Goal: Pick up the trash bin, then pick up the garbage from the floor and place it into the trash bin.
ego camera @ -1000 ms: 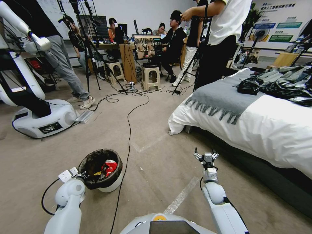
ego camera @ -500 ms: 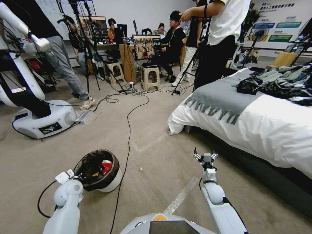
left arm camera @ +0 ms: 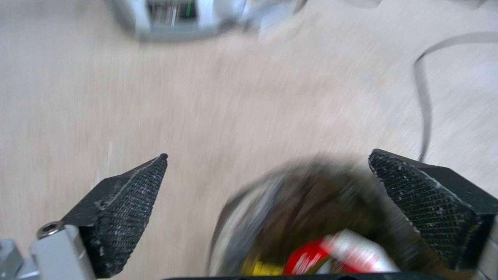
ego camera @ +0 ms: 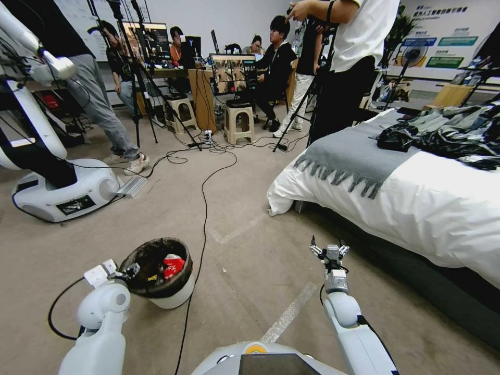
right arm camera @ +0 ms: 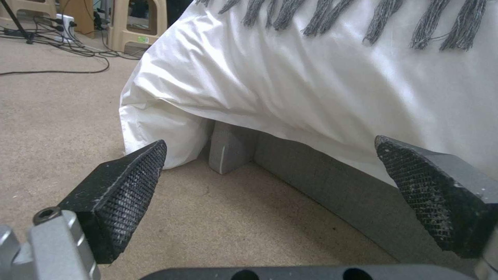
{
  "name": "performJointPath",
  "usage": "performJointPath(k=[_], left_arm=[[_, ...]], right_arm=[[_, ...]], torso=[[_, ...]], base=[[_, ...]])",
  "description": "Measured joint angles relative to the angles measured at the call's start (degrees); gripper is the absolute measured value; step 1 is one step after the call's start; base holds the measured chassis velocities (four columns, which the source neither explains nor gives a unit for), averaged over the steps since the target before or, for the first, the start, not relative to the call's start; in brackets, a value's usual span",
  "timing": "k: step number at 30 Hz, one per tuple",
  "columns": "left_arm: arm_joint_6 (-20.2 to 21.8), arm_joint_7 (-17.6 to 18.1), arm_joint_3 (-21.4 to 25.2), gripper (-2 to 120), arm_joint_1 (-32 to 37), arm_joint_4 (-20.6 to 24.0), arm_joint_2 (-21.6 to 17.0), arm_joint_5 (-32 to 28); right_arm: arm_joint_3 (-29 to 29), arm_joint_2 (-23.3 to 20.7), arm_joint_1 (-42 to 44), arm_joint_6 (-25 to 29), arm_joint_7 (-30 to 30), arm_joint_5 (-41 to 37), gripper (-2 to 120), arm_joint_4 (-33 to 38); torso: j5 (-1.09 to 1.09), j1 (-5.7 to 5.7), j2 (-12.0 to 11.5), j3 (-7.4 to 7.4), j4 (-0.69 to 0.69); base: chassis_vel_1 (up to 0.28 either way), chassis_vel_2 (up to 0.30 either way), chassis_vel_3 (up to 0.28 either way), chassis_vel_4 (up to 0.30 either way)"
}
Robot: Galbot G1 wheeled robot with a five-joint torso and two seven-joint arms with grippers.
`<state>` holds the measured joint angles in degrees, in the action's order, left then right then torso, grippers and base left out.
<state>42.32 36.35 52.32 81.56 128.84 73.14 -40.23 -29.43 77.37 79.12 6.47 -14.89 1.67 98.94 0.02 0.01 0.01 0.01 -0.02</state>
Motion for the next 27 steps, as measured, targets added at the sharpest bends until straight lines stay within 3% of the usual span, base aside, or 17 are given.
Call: performJointPath(k=[4, 7, 8, 10, 11, 12, 14, 15, 16, 18, 24, 27], left_arm=[[-0.16, -3.90, -0.04, 100, 0.74, 3.86, -0.06, 5.74], [-6.37, -13.82, -0.85, 100, 2.95, 6.59, 0.55, 17.40], [-6.37, -13.82, -0.85, 100, 2.95, 6.59, 0.55, 17.40], [-19.26, -23.12, -2.85, 100, 4.87, 5.52, 1.75, 25.26], [-23.21, -25.73, -3.54, 100, 5.40, 4.52, 2.24, 26.94], [-23.21, -25.73, -3.54, 100, 5.40, 4.52, 2.24, 26.94], [-34.03, -31.96, -5.57, 100, 6.30, -0.16, 3.97, 32.36], [-36.88, -33.10, -6.15, 100, 6.56, -1.67, 4.43, 33.66], [-36.88, -33.10, -6.15, 100, 6.56, -1.67, 4.43, 33.66], [-44.51, -34.06, -8.00, 100, 7.26, -5.89, 5.59, 35.69], [-50.55, -33.54, -8.53, 100, 7.95, -11.15, 7.15, 37.44], [-51.13, -33.01, -8.52, 100, 8.09, -12.14, 7.27, 36.92]], right_arm=[[-0.09, -0.01, 0.07, 0.39, -0.14, -0.08, 100, 0.13], [-0.30, 0.02, 0.12, 1.90, -0.88, -0.58, 100, 0.99], [-0.30, 0.02, 0.12, 1.90, -0.88, -0.58, 100, 0.99], [-0.34, 0.36, 0.25, 3.66, -1.56, -1.28, 100, 2.18], [-0.34, 0.48, 0.37, 4.27, -1.64, -1.40, 100, 2.57], [-0.34, 0.48, 0.37, 4.27, -1.64, -1.40, 100, 2.57], [-0.35, 0.94, 1.00, 6.28, -1.55, -2.07, 100, 3.89], [-0.38, 1.12, 1.31, 6.73, -1.43, -2.19, 100, 4.33], [-0.38, 1.12, 1.31, 6.73, -1.43, -2.19, 100, 4.33], [-0.60, 1.62, 2.57, 7.81, -1.02, -2.19, 100, 5.55], [-1.11, 2.44, 4.45, 8.56, -0.88, -1.66, 100, 7.38], [-1.24, 2.57, 4.92, 8.59, -0.77, -1.50, 100, 7.96]], torso=[[-0.01, 0.00, 0.00, 0.00, 0.01], [-0.02, 0.00, 0.00, 0.00, 0.02], [-0.02, 0.00, 0.00, 0.00, 0.02], [0.00, 0.00, 0.01, -0.01, 0.02], [0.00, -0.01, 0.00, -0.01, 0.02], [0.00, -0.01, 0.00, -0.01, 0.02], [-0.01, -0.01, 0.01, 0.00, 0.01], [-0.02, -0.01, 0.00, 0.00, 0.01], [-0.02, -0.01, 0.00, 0.00, 0.01], [-0.01, -0.01, 0.01, 0.00, 0.01], [-0.01, 0.00, 0.00, -0.01, 0.02], [-0.02, -0.01, 0.01, -0.01, 0.02]], base=[[0.000, 0.000, 0.000, 0.000], [0.000, 0.000, 0.000, 0.000], [0.000, 0.000, 0.000, 0.000], [0.000, 0.000, 0.000, 0.000], [0.000, 0.000, 0.000, 0.000], [0.000, 0.000, 0.000, 0.000], [0.000, 0.000, 0.000, 0.000], [0.000, 0.000, 0.000, 0.000], [0.000, 0.000, 0.000, 0.000], [0.000, 0.000, 0.000, 0.000], [0.000, 0.000, 0.000, 0.000], [0.000, 0.000, 0.000, 0.000]])
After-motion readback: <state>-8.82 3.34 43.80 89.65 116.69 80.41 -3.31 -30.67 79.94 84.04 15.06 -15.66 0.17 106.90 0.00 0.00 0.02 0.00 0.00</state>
